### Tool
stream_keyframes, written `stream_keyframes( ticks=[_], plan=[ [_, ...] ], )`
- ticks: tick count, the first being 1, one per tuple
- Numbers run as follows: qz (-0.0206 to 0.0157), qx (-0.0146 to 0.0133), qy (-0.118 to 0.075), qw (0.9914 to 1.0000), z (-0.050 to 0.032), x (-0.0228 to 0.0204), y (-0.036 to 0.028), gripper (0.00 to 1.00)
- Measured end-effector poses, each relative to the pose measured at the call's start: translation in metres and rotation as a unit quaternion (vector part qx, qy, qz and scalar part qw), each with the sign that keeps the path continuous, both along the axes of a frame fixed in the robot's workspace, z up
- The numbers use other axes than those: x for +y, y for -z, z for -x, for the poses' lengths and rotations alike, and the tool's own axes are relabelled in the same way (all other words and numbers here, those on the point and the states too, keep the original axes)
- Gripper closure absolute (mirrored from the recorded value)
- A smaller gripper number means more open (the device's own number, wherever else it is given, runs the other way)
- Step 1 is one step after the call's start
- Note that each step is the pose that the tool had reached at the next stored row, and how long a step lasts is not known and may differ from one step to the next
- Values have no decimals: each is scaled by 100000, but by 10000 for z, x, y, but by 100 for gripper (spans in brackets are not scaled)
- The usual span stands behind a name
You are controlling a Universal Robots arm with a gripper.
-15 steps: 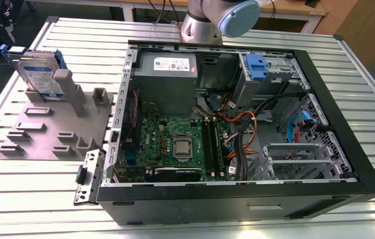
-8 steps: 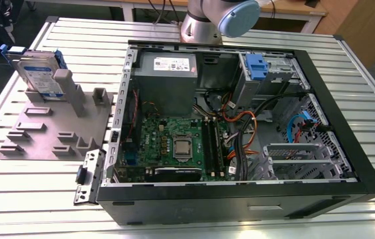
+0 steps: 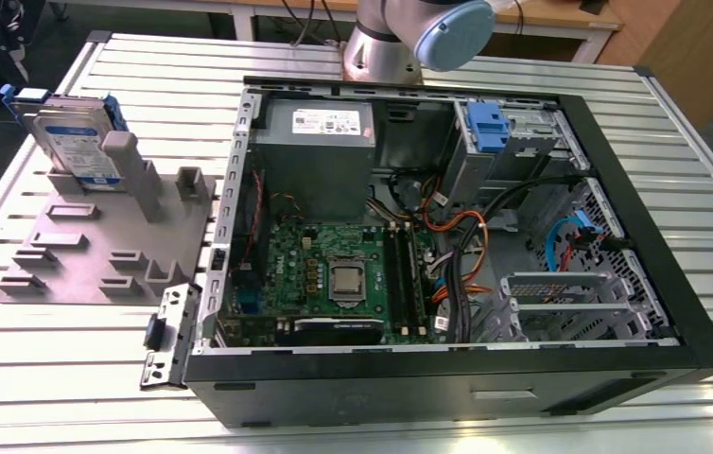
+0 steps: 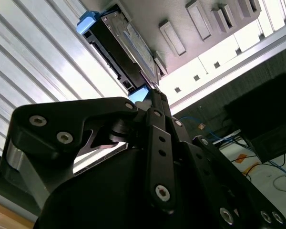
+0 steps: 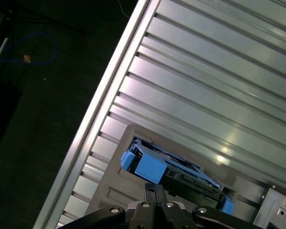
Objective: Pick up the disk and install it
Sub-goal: 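Pick up the disk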
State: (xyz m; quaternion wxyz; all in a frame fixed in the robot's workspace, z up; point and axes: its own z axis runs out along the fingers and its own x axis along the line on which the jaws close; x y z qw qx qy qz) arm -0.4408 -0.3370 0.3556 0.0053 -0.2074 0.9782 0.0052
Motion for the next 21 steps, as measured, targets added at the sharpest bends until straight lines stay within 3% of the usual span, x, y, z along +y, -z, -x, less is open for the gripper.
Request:
stream_keyframes(
  ticks=[21],
  plan=[
    [0, 1, -2481, 99969, 0, 0, 0, 89]
  ],
)
